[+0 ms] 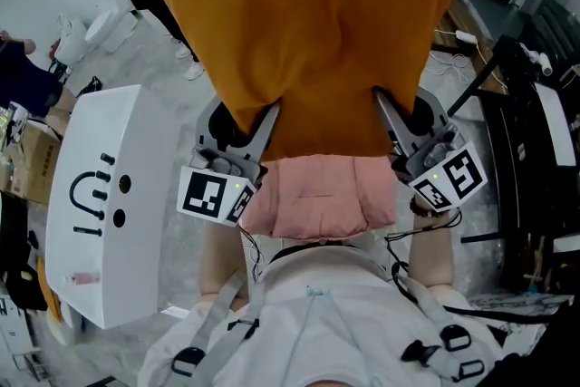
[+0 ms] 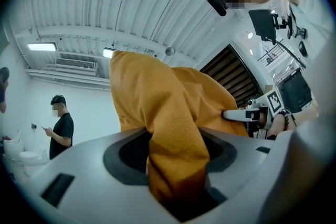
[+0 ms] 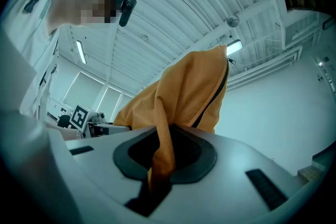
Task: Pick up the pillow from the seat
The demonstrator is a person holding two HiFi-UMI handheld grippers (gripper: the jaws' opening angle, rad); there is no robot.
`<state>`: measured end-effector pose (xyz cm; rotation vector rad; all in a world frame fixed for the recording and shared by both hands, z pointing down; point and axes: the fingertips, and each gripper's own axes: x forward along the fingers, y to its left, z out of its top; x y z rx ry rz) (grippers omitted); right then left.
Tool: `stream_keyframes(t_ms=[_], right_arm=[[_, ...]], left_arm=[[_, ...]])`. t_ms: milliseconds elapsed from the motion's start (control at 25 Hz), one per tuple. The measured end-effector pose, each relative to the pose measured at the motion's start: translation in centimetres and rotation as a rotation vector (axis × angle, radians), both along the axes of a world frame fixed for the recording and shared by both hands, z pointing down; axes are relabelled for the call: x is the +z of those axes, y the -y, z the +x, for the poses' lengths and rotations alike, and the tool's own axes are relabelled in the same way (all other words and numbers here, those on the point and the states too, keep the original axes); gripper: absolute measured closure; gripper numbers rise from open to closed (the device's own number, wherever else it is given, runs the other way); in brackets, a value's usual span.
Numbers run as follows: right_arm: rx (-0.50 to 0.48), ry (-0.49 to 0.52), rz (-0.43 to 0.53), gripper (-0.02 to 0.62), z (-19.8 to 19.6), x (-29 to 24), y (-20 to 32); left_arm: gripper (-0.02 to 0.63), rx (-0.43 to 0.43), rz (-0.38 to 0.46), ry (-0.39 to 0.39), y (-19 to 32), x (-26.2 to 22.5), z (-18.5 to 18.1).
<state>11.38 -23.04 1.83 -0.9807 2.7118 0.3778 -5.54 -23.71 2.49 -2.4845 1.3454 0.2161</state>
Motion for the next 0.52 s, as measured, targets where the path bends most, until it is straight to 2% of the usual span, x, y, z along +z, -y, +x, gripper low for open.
stream_keyframes(t_ms=[520], right_arm=[[0.001,-0.016,0.013,0.537,-1.6,-0.2,1.2]], left_arm=[[0.356,-0.008,0.006,-0.004,1.1,-0.1,-1.6]])
